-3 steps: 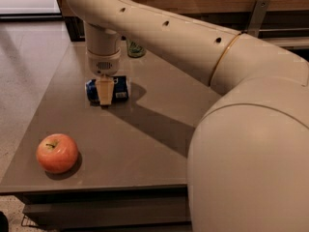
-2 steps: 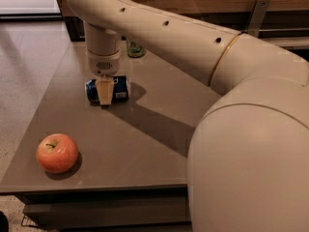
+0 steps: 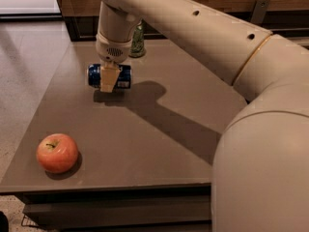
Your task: Place pepsi can upright
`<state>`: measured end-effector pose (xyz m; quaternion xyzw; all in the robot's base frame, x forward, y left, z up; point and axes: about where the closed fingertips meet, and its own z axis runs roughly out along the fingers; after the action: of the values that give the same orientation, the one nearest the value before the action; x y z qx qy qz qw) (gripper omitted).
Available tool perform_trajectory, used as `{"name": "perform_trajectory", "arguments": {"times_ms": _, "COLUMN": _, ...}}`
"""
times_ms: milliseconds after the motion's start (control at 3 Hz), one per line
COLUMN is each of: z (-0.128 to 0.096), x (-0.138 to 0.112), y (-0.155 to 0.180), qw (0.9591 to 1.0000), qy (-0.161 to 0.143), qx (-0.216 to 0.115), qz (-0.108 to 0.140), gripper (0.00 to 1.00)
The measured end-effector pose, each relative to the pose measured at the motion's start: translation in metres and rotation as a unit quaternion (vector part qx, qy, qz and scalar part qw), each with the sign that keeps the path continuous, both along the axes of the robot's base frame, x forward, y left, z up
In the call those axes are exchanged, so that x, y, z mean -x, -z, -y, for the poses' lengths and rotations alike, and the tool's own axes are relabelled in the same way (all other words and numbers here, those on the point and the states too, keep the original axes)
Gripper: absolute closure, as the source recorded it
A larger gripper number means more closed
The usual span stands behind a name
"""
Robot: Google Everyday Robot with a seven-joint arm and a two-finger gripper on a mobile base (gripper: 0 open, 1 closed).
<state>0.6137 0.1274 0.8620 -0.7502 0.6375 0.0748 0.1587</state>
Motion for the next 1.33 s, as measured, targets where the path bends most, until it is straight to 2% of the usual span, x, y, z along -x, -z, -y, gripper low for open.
{"name": "perform_trajectory", "arguments": {"times_ms": 333, "z": 0.006, "x": -0.004, "y": -0.030, "qw": 0.9993, "qy": 0.005, "qx": -0.036, "qz": 0.012, "gripper": 1.00}}
{"name": "perform_trajectory", "arguments": {"times_ms": 667, "z": 0.006, "x": -0.005, "y": -0.055, "qw": 0.9963, "qy": 0.004, "qx": -0.081, "qz": 0.030, "gripper": 1.00}}
{"name": "perform_trajectory", "arguments": {"times_ms": 1000, "z": 0.003, "x": 0.001, "y": -0.072, "qw": 0.9891, "qy": 0.002, "qx": -0.135, "qz": 0.059, "gripper": 1.00}}
{"name": "perform_trajectory", "arguments": {"times_ms": 1333, "z": 0.001, "x": 0.020, "y": -0.079, "qw": 0.9773, "qy": 0.007, "qx": -0.195, "qz": 0.083, "gripper": 1.00}}
